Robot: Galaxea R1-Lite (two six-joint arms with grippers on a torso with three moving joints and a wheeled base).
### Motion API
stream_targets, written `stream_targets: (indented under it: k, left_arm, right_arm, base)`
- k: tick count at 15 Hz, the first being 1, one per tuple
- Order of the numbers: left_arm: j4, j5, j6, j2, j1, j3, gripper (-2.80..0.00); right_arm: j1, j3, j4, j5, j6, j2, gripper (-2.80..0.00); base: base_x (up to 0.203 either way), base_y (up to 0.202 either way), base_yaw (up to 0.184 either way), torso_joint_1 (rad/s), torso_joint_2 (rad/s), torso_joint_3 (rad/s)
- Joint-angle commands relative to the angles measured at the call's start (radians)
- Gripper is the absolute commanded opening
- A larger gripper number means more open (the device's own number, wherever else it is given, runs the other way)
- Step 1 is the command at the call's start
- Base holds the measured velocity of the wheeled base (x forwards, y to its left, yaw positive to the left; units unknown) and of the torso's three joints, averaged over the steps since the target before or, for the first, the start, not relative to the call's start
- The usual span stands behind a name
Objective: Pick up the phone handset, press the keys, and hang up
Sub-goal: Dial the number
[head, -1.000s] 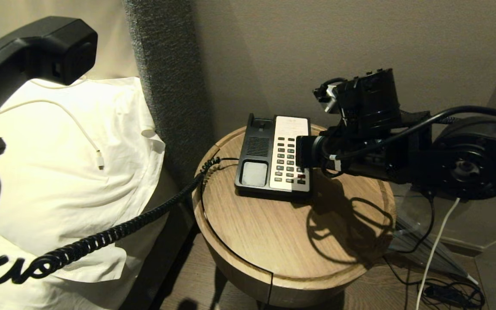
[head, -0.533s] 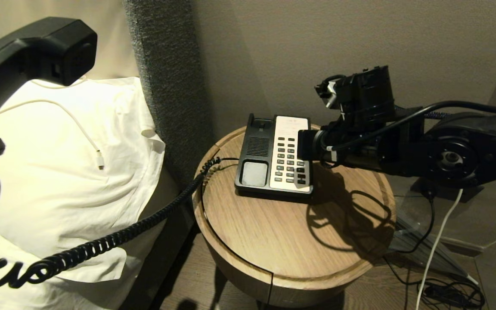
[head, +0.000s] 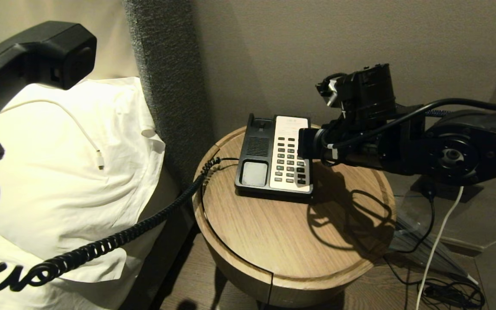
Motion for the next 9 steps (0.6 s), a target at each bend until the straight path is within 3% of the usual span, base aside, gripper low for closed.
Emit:
stream_targets:
  k: [1, 9]
  left_arm:
    - [0.0, 0.0, -0.005, 0.0, 0.0, 0.009, -2.8]
    - [0.0, 0.0, -0.005, 0.0, 0.0, 0.015, -2.8]
  right_arm:
    - [0.0, 0.008, 0.011, -0.002, 0.001, -0.018, -2.8]
    - [0.002, 0.015, 0.05, -0.002, 0.007, -0.024, -2.8]
  base:
    - [0.0, 0.0, 0.0, 0.0, 0.0, 0.0]
    - [0.0, 0.0, 0.0, 0.0, 0.0, 0.0]
